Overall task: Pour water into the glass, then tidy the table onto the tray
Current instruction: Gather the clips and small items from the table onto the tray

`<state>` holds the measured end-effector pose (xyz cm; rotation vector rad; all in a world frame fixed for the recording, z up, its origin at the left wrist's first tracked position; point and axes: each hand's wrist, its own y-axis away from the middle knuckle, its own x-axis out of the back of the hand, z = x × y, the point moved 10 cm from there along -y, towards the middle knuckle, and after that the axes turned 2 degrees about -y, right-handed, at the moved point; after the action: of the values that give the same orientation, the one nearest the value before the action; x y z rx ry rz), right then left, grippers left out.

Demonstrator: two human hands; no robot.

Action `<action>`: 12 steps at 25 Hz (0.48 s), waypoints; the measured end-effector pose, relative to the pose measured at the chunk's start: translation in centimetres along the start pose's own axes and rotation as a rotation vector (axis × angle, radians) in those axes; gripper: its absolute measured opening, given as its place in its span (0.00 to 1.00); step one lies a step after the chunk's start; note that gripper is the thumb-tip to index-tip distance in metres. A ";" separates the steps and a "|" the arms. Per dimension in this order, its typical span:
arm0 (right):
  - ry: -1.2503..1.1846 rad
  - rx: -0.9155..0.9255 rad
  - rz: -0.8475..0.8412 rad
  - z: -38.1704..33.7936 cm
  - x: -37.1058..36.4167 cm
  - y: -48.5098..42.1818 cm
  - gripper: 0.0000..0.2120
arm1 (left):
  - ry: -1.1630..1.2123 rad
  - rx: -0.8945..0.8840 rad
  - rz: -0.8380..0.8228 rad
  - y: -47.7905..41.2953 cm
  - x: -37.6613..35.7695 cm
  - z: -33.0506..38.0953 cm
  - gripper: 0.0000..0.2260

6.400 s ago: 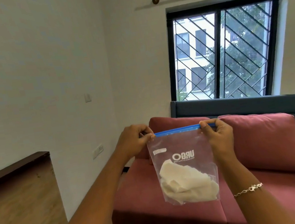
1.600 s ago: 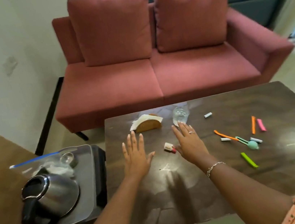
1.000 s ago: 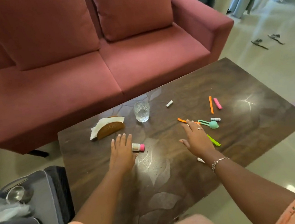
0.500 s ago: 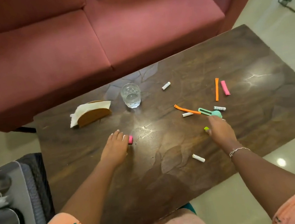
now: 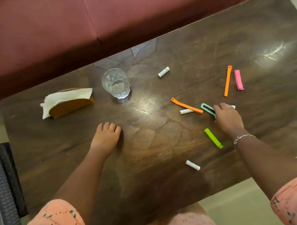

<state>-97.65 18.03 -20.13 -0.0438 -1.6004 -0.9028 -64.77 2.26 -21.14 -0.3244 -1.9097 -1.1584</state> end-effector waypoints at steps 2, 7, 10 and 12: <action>-0.015 0.000 0.004 0.1 -0.4 -0.3 0.12 | -0.003 0.017 -0.005 -0.1 -0.3 0.7 0.18; -0.155 -0.067 0.053 0.9 -0.3 0.0 0.15 | 0.086 0.038 -0.006 -0.2 -0.2 1.0 0.14; -0.240 -0.104 0.109 1.1 1.1 1.1 0.18 | 0.291 0.136 0.063 1.4 0.9 0.0 0.10; -0.255 -0.049 0.138 -0.2 2.3 2.3 0.16 | 0.397 0.191 0.107 3.3 1.3 -0.8 0.06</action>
<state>-96.97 18.52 -16.96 -0.3104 -1.7861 -0.8541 -63.11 3.14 -18.00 -0.0815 -1.6149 -0.8844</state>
